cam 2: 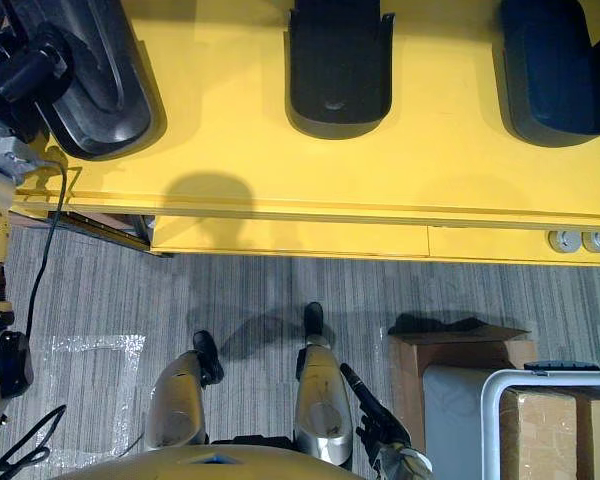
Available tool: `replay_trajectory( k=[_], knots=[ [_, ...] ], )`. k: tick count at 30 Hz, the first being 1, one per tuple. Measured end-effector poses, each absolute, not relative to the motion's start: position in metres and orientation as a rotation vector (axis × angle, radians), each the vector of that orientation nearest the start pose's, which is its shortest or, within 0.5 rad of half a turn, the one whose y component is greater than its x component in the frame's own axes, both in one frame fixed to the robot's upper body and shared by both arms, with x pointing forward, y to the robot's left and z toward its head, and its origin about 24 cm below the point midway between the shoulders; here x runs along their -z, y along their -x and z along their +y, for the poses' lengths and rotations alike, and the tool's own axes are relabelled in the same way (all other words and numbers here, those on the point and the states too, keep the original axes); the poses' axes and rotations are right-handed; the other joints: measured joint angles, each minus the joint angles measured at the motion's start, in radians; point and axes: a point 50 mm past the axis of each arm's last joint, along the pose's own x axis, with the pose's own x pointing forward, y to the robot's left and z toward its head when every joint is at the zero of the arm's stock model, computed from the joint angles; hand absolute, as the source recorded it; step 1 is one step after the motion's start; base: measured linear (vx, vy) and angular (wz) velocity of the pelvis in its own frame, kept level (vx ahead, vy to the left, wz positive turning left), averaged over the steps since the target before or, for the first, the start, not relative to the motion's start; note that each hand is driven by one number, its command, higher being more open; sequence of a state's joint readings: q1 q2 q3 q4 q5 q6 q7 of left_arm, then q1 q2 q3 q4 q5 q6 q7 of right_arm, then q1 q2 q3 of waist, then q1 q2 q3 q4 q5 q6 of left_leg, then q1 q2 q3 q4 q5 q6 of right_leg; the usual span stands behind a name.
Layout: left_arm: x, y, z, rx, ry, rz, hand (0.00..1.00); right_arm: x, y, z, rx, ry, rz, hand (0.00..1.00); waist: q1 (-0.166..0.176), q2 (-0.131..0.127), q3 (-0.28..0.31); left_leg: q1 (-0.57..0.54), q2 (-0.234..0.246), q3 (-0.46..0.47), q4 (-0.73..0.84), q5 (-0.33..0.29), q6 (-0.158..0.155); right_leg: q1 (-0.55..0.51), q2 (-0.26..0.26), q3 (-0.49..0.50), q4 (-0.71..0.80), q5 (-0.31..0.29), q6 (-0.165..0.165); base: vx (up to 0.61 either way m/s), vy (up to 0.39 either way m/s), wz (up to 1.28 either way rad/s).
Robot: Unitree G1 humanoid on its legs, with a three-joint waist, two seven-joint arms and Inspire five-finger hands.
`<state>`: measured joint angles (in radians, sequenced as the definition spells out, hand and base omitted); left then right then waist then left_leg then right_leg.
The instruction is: Walk over and take three plastic housings, then place them on the shelf
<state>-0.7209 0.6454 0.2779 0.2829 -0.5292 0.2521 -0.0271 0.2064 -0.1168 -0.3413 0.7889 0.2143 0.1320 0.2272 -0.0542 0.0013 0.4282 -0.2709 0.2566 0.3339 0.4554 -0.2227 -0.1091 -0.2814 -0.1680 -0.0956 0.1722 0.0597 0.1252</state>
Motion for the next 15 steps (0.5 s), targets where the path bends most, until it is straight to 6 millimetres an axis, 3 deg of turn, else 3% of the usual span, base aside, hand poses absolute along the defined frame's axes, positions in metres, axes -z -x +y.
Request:
replay_trajectory(
  k=[15],
  knots=[
    [-0.269, -0.342, 0.301, -0.242, -0.182, -0.286, 1.00, 0.141, -0.087, -0.237, 0.302, -0.361, 0.978, 1.00, 0.000, -0.002, 0.002, 0.000, 0.033, 0.016, 0.028, -0.007, -0.008, -0.014, 0.024, 0.019, 0.021, -0.003, -0.004, -0.01, -0.004, -0.05]
  ],
)
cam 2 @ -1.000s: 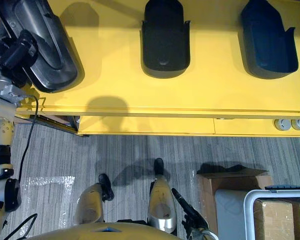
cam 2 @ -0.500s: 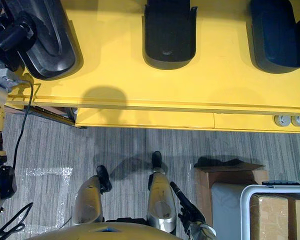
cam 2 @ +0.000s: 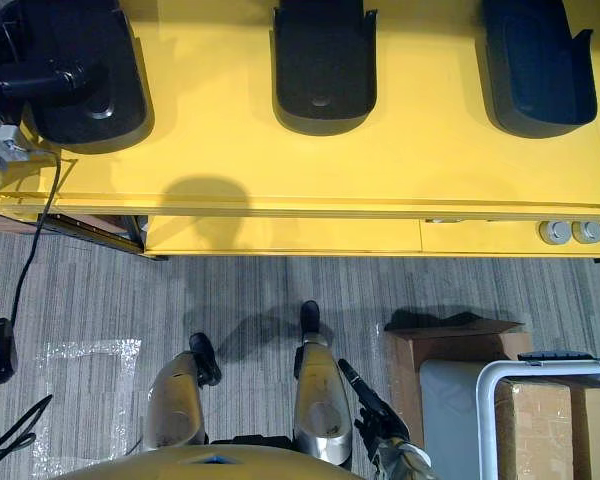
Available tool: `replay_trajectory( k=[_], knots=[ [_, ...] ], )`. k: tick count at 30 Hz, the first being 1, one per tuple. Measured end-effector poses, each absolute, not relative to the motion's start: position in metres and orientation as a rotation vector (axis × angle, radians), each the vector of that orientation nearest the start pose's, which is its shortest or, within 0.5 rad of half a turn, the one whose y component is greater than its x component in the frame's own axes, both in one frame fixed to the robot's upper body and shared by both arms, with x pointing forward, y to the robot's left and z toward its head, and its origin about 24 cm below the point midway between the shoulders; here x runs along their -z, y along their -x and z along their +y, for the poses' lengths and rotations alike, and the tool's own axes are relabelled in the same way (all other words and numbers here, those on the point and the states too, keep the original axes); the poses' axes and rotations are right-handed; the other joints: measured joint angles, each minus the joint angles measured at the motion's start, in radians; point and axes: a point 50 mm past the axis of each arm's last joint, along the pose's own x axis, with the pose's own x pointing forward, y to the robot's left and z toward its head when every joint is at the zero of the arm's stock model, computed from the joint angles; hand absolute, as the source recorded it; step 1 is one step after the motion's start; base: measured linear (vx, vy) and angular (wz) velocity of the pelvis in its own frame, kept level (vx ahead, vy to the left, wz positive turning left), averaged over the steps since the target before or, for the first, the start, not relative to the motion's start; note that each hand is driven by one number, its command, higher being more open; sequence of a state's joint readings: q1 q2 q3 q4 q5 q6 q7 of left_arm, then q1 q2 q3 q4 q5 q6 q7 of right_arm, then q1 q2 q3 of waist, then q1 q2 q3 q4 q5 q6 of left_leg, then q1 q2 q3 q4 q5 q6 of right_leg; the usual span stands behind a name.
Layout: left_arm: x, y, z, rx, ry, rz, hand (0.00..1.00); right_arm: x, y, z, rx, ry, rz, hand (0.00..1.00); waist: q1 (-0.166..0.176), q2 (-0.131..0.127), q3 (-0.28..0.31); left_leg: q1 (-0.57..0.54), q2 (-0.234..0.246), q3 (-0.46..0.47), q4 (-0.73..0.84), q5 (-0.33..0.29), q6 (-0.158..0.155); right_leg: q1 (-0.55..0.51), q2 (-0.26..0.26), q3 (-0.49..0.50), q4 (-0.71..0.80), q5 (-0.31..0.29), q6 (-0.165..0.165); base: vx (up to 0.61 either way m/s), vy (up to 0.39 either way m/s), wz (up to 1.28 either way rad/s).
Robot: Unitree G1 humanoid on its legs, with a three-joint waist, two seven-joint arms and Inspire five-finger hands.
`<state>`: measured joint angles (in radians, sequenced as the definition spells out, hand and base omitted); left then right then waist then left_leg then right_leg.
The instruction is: Walk over and take three plastic housings, then place them on the shelf
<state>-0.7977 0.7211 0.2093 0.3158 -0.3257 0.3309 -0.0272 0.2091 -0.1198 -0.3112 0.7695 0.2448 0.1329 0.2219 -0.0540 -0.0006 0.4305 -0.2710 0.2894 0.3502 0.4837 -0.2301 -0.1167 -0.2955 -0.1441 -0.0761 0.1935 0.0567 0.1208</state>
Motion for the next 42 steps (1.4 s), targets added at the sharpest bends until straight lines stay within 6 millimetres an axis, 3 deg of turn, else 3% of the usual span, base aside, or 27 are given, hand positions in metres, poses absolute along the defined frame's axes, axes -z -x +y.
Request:
replay_trajectory(
  k=[18, 27, 34, 39, 42],
  knots=[
    [-0.274, -0.348, 0.296, -0.380, -0.259, -0.312, 1.00, 0.141, -0.082, -0.237, 0.311, -0.364, 0.973, 1.00, -0.005, 0.000, 0.000, 0.018, 0.005, 0.023, 0.003, 0.000, 0.000, 0.001, 0.008, 0.020, 0.000, 0.002, 0.001, 0.00, 0.004, -0.02],
    [-0.306, -0.339, 0.288, -0.483, -0.269, -0.553, 1.00, 0.136, -0.071, -0.250, 0.444, -0.245, 0.885, 1.00, -0.019, -0.001, -0.001, 0.089, 0.000, 0.036, -0.025, -0.004, -0.003, 0.065, 0.008, 0.026, -0.023, 0.002, 0.002, 0.00, 0.010, -0.03],
    [-0.318, -0.328, 0.303, -0.559, -0.353, -0.596, 1.00, 0.133, -0.077, -0.249, 0.451, -0.186, 0.827, 1.00, -0.038, 0.004, -0.026, 0.178, -0.026, 0.061, -0.120, 0.033, -0.013, 0.111, 0.006, 0.033, -0.046, 0.002, 0.000, 0.04, -0.002, -0.03],
    [-0.314, -0.325, 0.308, -0.583, -0.355, -0.646, 1.00, 0.118, -0.098, -0.242, 0.428, -0.082, 0.683, 1.00, -0.065, 0.016, -0.081, 0.251, -0.052, 0.062, -0.218, 0.077, -0.015, 0.162, 0.001, 0.026, -0.082, 0.001, -0.001, 0.07, -0.008, 0.02],
    [-0.322, -0.316, 0.300, -0.554, -0.353, -0.799, 1.00, 0.086, -0.131, -0.238, 0.412, -0.041, 0.471, 1.00, -0.084, 0.025, -0.120, 0.291, -0.071, 0.061, -0.279, 0.105, -0.012, 0.187, -0.005, 0.023, -0.103, 0.002, 0.000, 0.05, 0.003, 0.03]
  ],
)
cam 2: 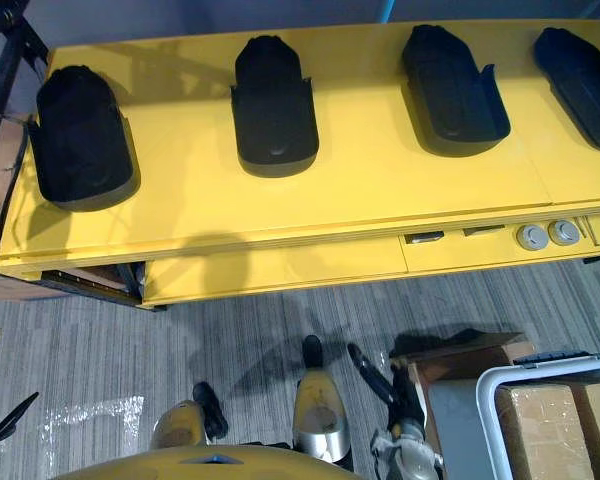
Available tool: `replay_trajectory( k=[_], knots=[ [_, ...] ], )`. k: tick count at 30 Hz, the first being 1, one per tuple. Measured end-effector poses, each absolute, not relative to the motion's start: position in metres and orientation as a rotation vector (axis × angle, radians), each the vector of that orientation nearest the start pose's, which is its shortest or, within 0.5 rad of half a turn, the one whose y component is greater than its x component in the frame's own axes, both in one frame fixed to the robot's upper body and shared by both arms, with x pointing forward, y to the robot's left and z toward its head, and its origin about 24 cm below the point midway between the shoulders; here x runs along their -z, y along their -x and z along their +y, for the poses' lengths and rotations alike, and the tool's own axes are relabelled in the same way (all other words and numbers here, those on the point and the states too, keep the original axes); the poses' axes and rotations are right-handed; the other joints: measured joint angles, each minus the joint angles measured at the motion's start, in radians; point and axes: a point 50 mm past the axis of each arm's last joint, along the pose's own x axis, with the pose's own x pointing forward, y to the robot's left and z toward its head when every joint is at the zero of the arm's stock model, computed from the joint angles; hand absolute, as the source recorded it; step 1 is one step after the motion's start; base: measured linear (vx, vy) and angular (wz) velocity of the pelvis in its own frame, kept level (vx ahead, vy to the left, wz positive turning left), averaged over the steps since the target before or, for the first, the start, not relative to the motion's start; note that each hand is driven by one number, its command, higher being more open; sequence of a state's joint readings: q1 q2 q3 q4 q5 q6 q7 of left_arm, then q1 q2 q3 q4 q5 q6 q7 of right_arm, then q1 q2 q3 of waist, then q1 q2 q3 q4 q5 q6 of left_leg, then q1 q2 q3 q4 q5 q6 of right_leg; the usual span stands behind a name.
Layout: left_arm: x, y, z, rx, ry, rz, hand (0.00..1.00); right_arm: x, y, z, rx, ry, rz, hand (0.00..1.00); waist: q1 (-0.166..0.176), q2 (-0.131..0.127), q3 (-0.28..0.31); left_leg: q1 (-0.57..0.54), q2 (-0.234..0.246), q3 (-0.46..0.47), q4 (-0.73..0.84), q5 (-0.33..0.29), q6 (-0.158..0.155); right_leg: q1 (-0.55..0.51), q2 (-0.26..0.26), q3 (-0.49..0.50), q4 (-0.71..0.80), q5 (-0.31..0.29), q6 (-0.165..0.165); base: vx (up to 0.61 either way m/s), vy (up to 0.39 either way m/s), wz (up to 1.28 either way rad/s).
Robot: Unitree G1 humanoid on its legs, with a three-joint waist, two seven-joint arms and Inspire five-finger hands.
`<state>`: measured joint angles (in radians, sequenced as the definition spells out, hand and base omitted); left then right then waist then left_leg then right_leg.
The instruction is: Walk over and take three plastic housings, then place them on the shelf
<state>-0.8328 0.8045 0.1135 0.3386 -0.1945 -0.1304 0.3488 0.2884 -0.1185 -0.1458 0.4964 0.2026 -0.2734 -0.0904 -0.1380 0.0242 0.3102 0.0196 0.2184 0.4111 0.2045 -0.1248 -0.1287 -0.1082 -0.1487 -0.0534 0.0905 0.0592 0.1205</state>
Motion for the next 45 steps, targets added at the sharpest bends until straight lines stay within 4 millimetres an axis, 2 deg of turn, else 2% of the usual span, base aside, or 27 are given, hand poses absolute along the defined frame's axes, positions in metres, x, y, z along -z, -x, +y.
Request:
replay_trajectory(
  k=[2, 3, 4, 5, 7, 9, 10, 11, 12, 14, 17, 19, 22, 26, 29, 30, 32, 35, 38, 41, 45],
  knots=[
    [-0.312, -0.297, 0.284, -0.457, -0.380, -0.933, 1.00, 0.058, -0.151, -0.238, 0.429, -0.028, 0.295, 1.00, -0.006, 0.017, -0.052, 0.027, -0.006, 0.002, -0.031, 0.007, -0.001, 0.025, 0.001, -0.002, -0.022, 0.002, 0.002, 0.06, 0.015, -0.02],
    [-0.310, -0.290, 0.278, -0.422, -0.383, -0.970, 1.00, 0.050, -0.156, -0.239, 0.436, -0.026, 0.250, 1.00, -0.005, 0.020, -0.054, 0.044, -0.008, 0.001, -0.044, 0.010, -0.003, 0.037, 0.001, -0.003, -0.026, 0.002, 0.002, 0.06, 0.026, 0.00],
    [-0.303, -0.274, 0.264, -0.347, -0.376, -1.049, 1.00, 0.032, -0.164, -0.241, 0.451, -0.018, 0.149, 1.00, -0.003, 0.030, -0.068, 0.065, -0.015, -0.003, -0.067, 0.012, -0.003, 0.056, 0.001, -0.008, -0.036, 0.002, 0.002, 0.03, 0.022, 0.04],
    [-0.299, -0.265, 0.258, -0.313, -0.362, -1.087, 1.00, 0.022, -0.168, -0.242, 0.460, -0.006, 0.095, 1.00, -0.002, 0.035, -0.081, 0.069, -0.018, -0.005, -0.076, 0.013, -0.005, 0.060, -0.001, -0.012, -0.043, 0.002, 0.003, 0.04, 0.031, 0.11],
    [-0.280, -0.232, 0.237, -0.206, -0.285, -1.223, 1.00, -0.016, -0.179, -0.246, 0.493, 0.054, -0.102, 1.00, 0.003, 0.039, -0.107, 0.087, -0.028, -0.024, -0.094, 0.024, 0.002, 0.092, -0.009, -0.034, -0.058, 0.004, 0.005, 0.04, 0.028, 0.21],
    [-0.264, -0.210, 0.231, -0.186, -0.222, -1.270, 1.00, -0.021, -0.173, -0.251, 0.547, 0.055, -0.120, 1.00, 0.007, 0.037, -0.117, 0.104, -0.034, -0.045, -0.115, 0.029, 0.001, 0.124, -0.011, -0.056, -0.080, 0.010, 0.009, -0.01, 0.010, 0.25],
    [-0.253, -0.200, 0.231, -0.190, -0.196, -1.275, 1.00, -0.034, -0.174, -0.255, 0.554, 0.072, -0.175, 1.00, 0.015, 0.038, -0.121, 0.109, -0.038, -0.053, -0.124, 0.031, -0.001, 0.135, -0.013, -0.061, -0.094, 0.017, 0.012, -0.05, 0.011, 0.30],
    [-0.237, -0.188, 0.227, -0.182, -0.166, -1.250, 1.00, -0.065, -0.177, -0.259, 0.546, 0.111, -0.312, 1.00, 0.033, 0.034, -0.137, 0.104, -0.042, -0.069, -0.124, 0.032, -0.001, 0.159, -0.017, -0.080, -0.134, 0.038, 0.012, -0.06, 0.007, 0.25],
    [-0.230, -0.183, 0.225, -0.172, -0.165, -1.230, 1.00, -0.081, -0.180, -0.260, 0.533, 0.126, -0.382, 1.00, 0.037, 0.028, -0.146, 0.101, -0.044, -0.079, -0.124, 0.032, -0.001, 0.171, -0.017, -0.089, -0.152, 0.046, 0.012, -0.09, -0.009, 0.36],
    [-0.214, -0.172, 0.223, -0.144, -0.176, -1.168, 1.00, -0.133, -0.188, -0.260, 0.467, 0.186, -0.645, 1.00, 0.063, 0.008, -0.172, 0.088, -0.044, -0.111, -0.125, 0.036, 0.003, 0.185, -0.017, -0.121, -0.170, 0.055, 0.011, -0.07, -0.022, 0.38],
    [-0.202, -0.163, 0.224, -0.114, -0.179, -1.123, 1.00, -0.185, -0.194, -0.250, 0.359, 0.241, -0.915, 1.00, 0.096, -0.017, -0.190, 0.072, -0.045, -0.156, -0.132, 0.056, 0.001, 0.198, -0.018, -0.168, -0.170, 0.053, 0.009, -0.09, -0.022, 0.47],
    [-0.195, -0.154, 0.224, -0.101, -0.152, -1.097, 1.00, -0.203, -0.197, -0.237, 0.260, 0.255, -1.016, 1.00, 0.119, -0.030, -0.202, 0.069, -0.051, -0.184, -0.152, 0.069, 0.000, 0.202, -0.022, -0.200, -0.175, 0.047, 0.004, -0.09, -0.017, 0.41],
    [-0.188, -0.148, 0.223, -0.117, -0.136, -1.076, 1.00, -0.204, -0.206, -0.221, 0.153, 0.247, -1.004, 1.00, 0.144, -0.036, -0.215, 0.056, -0.062, -0.215, -0.182, 0.093, -0.003, 0.202, -0.030, -0.236, -0.175, 0.044, -0.001, -0.05, 0.000, 0.37],
    [-0.181, -0.146, 0.223, -0.115, -0.103, -1.040, 1.00, -0.189, -0.220, -0.213, 0.075, 0.233, -0.872, 1.00, 0.160, -0.028, -0.215, 0.055, -0.073, -0.238, -0.228, 0.131, -0.003, 0.199, -0.037, -0.267, -0.175, 0.044, 0.000, -0.02, -0.001, 0.22],
    [-0.178, -0.147, 0.224, -0.106, -0.099, -1.023, 1.00, -0.182, -0.230, -0.209, -0.002, 0.190, -0.810, 1.00, 0.163, -0.028, -0.215, 0.052, -0.073, -0.247, -0.228, 0.141, -0.001, 0.199, -0.037, -0.273, -0.170, 0.048, 0.005, 0.01, -0.005, 0.05],
    [-0.175, -0.149, 0.224, -0.109, -0.094, -1.007, 1.00, -0.181, -0.239, -0.199, -0.106, 0.161, -0.775, 1.00, 0.161, -0.027, -0.215, 0.052, -0.073, -0.247, -0.228, 0.142, -0.001, 0.200, -0.037, -0.273, -0.170, 0.050, 0.006, 0.00, 0.000, 0.00],
    [-0.172, -0.152, 0.223, -0.104, -0.087, -0.987, 1.00, -0.180, -0.245, -0.191, -0.176, 0.164, -0.753, 1.00, 0.161, -0.028, -0.216, 0.052, -0.073, -0.247, -0.228, 0.142, -0.001, 0.202, -0.036, -0.274, -0.170, 0.050, 0.007, 0.00, 0.000, 0.00],
    [-0.160, -0.161, 0.222, -0.093, -0.061, -0.901, 1.00, -0.174, -0.254, -0.168, -0.371, 0.229, -0.691, 1.00, 0.164, -0.030, -0.217, 0.043, -0.073, -0.258, -0.228, 0.147, -0.001, 0.203, -0.036, -0.285, -0.170, 0.052, 0.009, 0.01, 0.003, 0.10],
    [-0.148, -0.169, 0.220, -0.093, -0.037, -0.818, 1.00, -0.158, -0.262, -0.143, -0.534, 0.362, -0.607, 1.00, 0.180, -0.035, -0.215, 0.037, -0.073, -0.275, -0.228, 0.149, -0.001, 0.210, -0.036, -0.304, -0.169, 0.052, 0.009, -0.01, 0.000, 0.16],
    [-0.144, -0.171, 0.221, -0.111, -0.017, -0.786, 1.00, -0.147, -0.266, -0.132, -0.623, 0.515, -0.559, 1.00, 0.201, -0.041, -0.213, 0.034, -0.075, -0.294, -0.242, 0.156, -0.001, 0.213, -0.036, -0.323, -0.169, 0.051, 0.008, -0.02, 0.000, 0.18],
    [-0.143, -0.170, 0.222, -0.120, -0.014, -0.771, 1.00, -0.146, -0.273, -0.122, -0.693, 0.596, -0.555, 1.00, 0.221, -0.055, -0.206, 0.024, -0.076, -0.318, -0.262, 0.178, -0.001, 0.212, -0.035, -0.350, -0.169, 0.050, 0.007, -0.03, -0.007, 0.21]
  ],
)
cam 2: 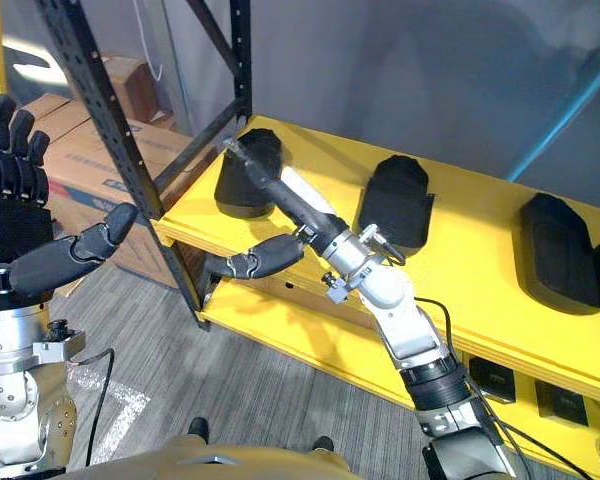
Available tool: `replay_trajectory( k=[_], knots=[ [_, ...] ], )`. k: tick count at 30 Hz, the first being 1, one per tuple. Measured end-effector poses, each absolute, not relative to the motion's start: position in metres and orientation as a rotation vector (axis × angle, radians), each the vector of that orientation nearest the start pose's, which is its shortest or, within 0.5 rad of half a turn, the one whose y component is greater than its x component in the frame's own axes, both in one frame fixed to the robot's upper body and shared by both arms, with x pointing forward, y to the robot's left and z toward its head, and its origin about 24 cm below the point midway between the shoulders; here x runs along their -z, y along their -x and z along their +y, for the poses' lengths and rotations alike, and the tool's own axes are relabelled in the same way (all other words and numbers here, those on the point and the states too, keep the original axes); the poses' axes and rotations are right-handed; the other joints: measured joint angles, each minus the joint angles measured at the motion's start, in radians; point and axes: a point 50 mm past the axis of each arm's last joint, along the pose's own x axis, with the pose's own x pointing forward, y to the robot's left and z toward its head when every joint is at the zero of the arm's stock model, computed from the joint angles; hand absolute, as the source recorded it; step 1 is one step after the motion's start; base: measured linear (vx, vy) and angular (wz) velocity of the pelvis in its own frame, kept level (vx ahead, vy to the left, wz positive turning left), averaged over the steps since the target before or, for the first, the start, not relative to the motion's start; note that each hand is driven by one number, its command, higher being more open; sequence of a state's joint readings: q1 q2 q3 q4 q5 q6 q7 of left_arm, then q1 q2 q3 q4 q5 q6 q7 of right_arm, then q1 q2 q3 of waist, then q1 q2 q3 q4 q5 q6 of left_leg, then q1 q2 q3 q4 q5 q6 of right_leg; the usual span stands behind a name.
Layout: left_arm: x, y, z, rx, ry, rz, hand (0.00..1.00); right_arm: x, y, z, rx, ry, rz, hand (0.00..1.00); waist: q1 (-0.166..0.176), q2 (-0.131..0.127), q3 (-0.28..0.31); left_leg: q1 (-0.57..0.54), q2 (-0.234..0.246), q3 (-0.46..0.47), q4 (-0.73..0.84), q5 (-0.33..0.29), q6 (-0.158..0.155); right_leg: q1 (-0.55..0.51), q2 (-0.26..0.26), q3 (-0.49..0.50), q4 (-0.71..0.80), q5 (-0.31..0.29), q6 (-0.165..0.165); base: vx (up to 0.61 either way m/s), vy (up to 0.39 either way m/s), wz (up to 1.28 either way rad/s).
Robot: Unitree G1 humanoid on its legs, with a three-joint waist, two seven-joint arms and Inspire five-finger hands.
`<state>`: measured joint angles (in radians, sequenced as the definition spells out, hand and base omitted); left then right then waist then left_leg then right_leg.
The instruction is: Walk over and take three plastic housings, then place them on the shelf
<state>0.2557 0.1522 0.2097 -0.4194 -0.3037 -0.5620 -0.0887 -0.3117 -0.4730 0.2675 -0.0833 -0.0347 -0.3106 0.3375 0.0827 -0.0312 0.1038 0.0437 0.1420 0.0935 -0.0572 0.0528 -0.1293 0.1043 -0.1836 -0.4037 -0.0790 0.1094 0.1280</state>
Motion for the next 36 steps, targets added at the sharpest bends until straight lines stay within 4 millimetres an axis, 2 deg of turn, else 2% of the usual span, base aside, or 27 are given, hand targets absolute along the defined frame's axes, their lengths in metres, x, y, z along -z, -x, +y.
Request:
replay_trajectory(
  k=[5, 8, 10, 16, 19, 24, 32, 36],
  knots=[
    [-0.136, -0.168, 0.218, -0.099, -0.001, -0.730, 1.00, -0.148, -0.286, -0.099, -0.749, 0.706, -0.591, 1.00, 0.032, -0.016, 0.009, -0.009, -0.001, -0.018, 0.000, 0.006, 0.001, 0.002, 0.001, -0.017, 0.000, -0.002, -0.003, -0.03, -0.006, 0.09],
    [-0.134, -0.170, 0.214, -0.077, 0.014, -0.719, 1.00, -0.145, -0.293, -0.093, -0.733, 0.781, -0.598, 1.00, 0.046, -0.017, 0.017, -0.019, -0.001, -0.031, 0.000, 0.012, -0.001, 0.001, 0.001, -0.029, 0.000, -0.002, -0.003, -0.02, -0.007, 0.14],
    [-0.134, -0.170, 0.212, -0.060, 0.015, -0.713, 1.00, -0.143, -0.304, -0.092, -0.700, 0.831, -0.584, 1.00, 0.060, -0.019, 0.030, -0.022, -0.001, -0.037, 0.000, 0.015, -0.001, 0.001, 0.002, -0.032, 0.000, -0.003, -0.004, -0.02, -0.008, 0.06],
    [-0.131, -0.171, 0.207, -0.037, 0.034, -0.702, 1.00, -0.142, -0.325, -0.094, -0.577, 0.974, -0.583, 1.00, 0.080, -0.025, 0.060, -0.025, -0.002, -0.043, 0.003, 0.015, -0.001, 0.002, 0.002, -0.036, 0.000, -0.003, -0.004, 0.00, -0.002, 0.02],
    [-0.125, -0.171, 0.203, -0.018, 0.045, -0.671, 1.00, -0.143, -0.337, -0.090, -0.489, 0.975, -0.562, 1.00, 0.082, -0.024, 0.066, -0.028, -0.002, -0.046, 0.006, 0.015, -0.001, 0.002, 0.002, -0.039, 0.000, -0.003, -0.004, 0.00, -0.006, 0.04],
    [-0.120, -0.173, 0.198, 0.005, 0.066, -0.631, 1.00, -0.151, -0.357, -0.096, -0.352, 0.982, -0.521, 1.00, 0.101, -0.010, 0.114, -0.038, -0.002, -0.058, 0.023, 0.013, -0.003, 0.002, 0.000, -0.049, 0.015, -0.009, -0.011, -0.02, -0.005, 0.05],
    [-0.119, -0.174, 0.195, -0.003, 0.088, -0.631, 1.00, -0.155, -0.372, -0.103, -0.311, 1.014, -0.451, 1.00, 0.111, -0.004, 0.155, -0.071, -0.003, -0.077, 0.053, 0.008, -0.004, -0.012, -0.002, -0.063, 0.031, -0.015, -0.013, -0.01, -0.004, 0.06],
    [-0.118, -0.174, 0.192, 0.010, 0.099, -0.625, 1.00, -0.153, -0.380, -0.110, -0.283, 1.047, -0.359, 1.00, 0.110, -0.001, 0.174, -0.072, -0.002, -0.078, 0.054, 0.008, -0.003, -0.014, -0.003, -0.063, 0.035, -0.016, -0.014, 0.00, 0.000, 0.00]
  ],
)
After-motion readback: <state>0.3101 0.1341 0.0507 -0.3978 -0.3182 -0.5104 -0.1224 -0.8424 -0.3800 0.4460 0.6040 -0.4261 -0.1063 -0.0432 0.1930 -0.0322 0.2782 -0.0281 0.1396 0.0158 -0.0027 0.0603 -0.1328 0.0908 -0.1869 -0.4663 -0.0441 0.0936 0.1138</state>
